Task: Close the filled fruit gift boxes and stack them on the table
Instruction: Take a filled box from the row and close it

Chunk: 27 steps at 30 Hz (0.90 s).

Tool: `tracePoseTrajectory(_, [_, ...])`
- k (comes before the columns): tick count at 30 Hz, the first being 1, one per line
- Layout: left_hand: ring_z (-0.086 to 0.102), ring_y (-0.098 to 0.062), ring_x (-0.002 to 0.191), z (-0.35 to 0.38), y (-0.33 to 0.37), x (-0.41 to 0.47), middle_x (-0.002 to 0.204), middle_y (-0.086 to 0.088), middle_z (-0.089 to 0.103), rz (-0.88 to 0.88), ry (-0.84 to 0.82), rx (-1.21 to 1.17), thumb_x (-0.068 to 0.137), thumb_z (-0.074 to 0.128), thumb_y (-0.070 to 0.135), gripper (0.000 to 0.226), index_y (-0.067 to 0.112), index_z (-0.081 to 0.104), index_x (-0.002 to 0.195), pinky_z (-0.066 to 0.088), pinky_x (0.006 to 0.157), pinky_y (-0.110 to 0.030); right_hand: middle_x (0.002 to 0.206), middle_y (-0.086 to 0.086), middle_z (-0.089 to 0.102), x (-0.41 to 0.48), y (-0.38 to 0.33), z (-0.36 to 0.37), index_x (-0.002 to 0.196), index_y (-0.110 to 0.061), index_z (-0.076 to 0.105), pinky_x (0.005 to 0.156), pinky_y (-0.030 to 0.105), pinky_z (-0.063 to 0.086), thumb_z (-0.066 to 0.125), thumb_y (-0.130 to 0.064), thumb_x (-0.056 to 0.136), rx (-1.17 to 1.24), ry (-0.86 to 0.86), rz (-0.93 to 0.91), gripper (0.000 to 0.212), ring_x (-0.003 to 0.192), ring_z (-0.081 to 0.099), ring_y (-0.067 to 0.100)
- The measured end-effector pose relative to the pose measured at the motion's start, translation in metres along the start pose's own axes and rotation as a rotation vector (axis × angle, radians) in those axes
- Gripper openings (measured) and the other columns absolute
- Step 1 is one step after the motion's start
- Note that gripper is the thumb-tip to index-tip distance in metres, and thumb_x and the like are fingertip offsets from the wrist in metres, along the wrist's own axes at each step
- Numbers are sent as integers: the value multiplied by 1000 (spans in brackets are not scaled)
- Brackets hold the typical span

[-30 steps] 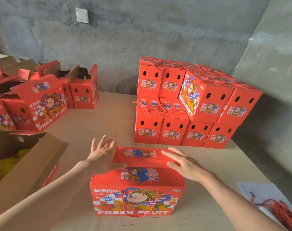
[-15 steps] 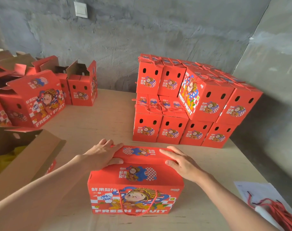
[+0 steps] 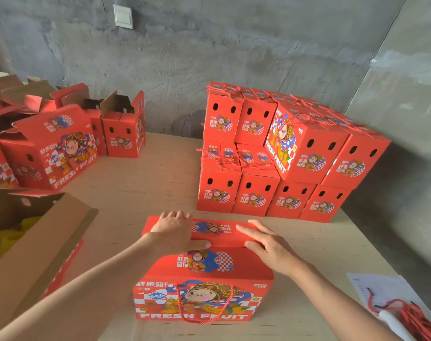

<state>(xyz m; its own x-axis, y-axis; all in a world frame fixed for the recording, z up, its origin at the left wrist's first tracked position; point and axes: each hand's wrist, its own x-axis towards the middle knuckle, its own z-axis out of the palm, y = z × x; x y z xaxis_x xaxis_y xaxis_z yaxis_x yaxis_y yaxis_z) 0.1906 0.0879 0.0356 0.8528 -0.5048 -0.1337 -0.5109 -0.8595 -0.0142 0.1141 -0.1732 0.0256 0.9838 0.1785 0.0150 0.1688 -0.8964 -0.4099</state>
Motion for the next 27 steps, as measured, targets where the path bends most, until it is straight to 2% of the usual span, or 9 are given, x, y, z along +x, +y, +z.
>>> tracePoseTrajectory(5, [42, -30, 122, 2, -1, 5, 134, -11, 44, -11, -23, 38, 59, 11, 89, 110, 23, 23, 145, 36, 99, -41, 155, -14, 17, -1, -4, -6, 136, -58, 28, 107, 30, 27, 39, -47, 98, -21, -57, 24, 41, 140, 26, 14])
tracePoseTrajectory(8, [40, -31, 123, 3, 0, 7, 135, -12, 42, -8, -58, 41, 65, 16, 87, 103, 25, 20, 146, 35, 100, -42, 157, -4, 16, 10, -9, -12, 142, -55, 14, 117, 40, 1, 31, -56, 96, -331, -176, 23, 50, 145, 9, 17])
tracePoseTrajectory(10, [40, -32, 124, 3, 0, 7, 135, -12, 41, -7, -58, 31, 66, 18, 87, 101, 25, 20, 146, 34, 101, -42, 157, 9, 16, 21, -22, -10, 144, -51, 5, 116, 48, -11, 23, -62, 94, -438, -228, 9, 54, 147, 0, 22])
tracePoseTrajectory(12, [39, -32, 125, 3, -1, 7, 136, -12, 41, -9, -58, 18, 67, 18, 86, 101, 25, 19, 147, 33, 102, -42, 158, 11, 13, 28, -33, -4, 144, -53, 1, 117, 49, -7, 17, -61, 95, -398, -253, -9, 51, 147, 3, 23])
tracePoseTrajectory(14, [39, -32, 124, 3, -2, 7, 135, -12, 41, 3, -61, 12, 64, 15, 86, 103, 25, 18, 147, 32, 102, -42, 156, 6, 16, 29, -34, 0, 142, -57, 2, 117, 45, 7, 16, -60, 96, -342, -236, -30, 48, 145, 10, 21])
tracePoseTrajectory(16, [39, -31, 124, 2, -2, 5, 135, -12, 41, 14, -73, -4, 60, 12, 86, 106, 24, 18, 147, 32, 103, -42, 154, 3, 19, 27, -30, 0, 139, -62, 2, 115, 44, 14, 15, -63, 93, -328, -228, -34, 48, 143, 13, 22])
tracePoseTrajectory(18, [38, -31, 125, 1, -2, 4, 135, -12, 40, 28, -83, 1, 62, 13, 84, 105, 23, 16, 147, 32, 104, -41, 153, 2, 19, 27, -27, 0, 135, -66, -2, 115, 44, 15, 12, -67, 88, -329, -231, -39, 49, 142, 13, 22])
tracePoseTrajectory(21, [37, -30, 125, -2, -10, 3, 136, -11, 40, 93, -96, 9, 75, 21, 79, 93, 24, 10, 149, 31, 106, -39, 151, 2, 22, 28, -27, -1, 127, -71, -10, 115, 43, 16, 11, -69, 86, -331, -234, -66, 46, 142, 14, 22])
tracePoseTrajectory(27, [33, -20, 128, -1, -47, -9, 149, 12, 24, 209, -132, -43, 81, 20, 75, 73, 48, -1, 145, 25, 109, -39, 152, 3, 22, 30, -23, 0, 123, -73, -14, 115, 43, 17, 10, -71, 82, -349, -228, -90, 47, 142, 14, 23])
